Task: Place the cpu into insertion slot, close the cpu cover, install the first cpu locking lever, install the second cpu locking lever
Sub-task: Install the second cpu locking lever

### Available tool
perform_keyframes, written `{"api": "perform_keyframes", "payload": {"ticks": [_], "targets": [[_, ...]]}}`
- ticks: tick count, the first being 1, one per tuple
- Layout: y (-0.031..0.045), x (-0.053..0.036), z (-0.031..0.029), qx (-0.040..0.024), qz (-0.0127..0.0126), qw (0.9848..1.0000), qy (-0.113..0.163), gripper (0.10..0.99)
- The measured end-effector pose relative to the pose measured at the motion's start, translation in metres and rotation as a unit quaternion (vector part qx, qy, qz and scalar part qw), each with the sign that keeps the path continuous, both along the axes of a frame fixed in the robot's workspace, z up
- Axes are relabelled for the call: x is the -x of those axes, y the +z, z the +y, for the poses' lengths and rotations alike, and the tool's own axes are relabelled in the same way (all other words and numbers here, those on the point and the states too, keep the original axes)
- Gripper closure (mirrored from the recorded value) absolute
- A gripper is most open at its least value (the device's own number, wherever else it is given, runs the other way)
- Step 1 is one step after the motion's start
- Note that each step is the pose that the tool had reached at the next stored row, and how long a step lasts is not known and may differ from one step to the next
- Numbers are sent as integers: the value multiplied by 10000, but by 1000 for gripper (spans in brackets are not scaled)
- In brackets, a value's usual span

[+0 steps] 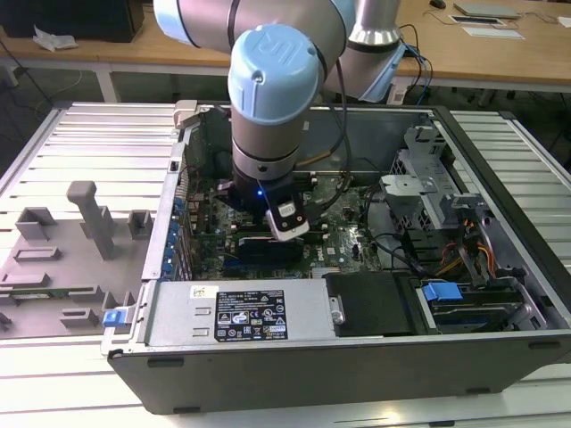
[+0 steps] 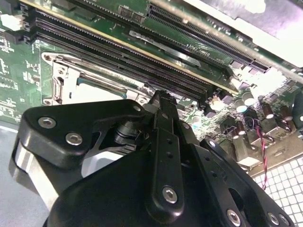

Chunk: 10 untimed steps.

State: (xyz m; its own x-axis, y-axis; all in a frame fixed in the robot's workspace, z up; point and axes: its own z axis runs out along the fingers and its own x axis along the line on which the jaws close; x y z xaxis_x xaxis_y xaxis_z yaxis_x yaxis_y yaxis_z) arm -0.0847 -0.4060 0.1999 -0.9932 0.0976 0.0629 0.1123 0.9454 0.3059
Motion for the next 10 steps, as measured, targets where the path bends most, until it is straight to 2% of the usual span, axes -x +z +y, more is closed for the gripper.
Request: {"api": "perform_keyframes", "payload": {"ticks": [5, 10], "targets": [[-52, 12, 1, -47, 0, 10000, 0, 980], [-77, 29, 2, -62, 1, 10000, 0, 980]]}}
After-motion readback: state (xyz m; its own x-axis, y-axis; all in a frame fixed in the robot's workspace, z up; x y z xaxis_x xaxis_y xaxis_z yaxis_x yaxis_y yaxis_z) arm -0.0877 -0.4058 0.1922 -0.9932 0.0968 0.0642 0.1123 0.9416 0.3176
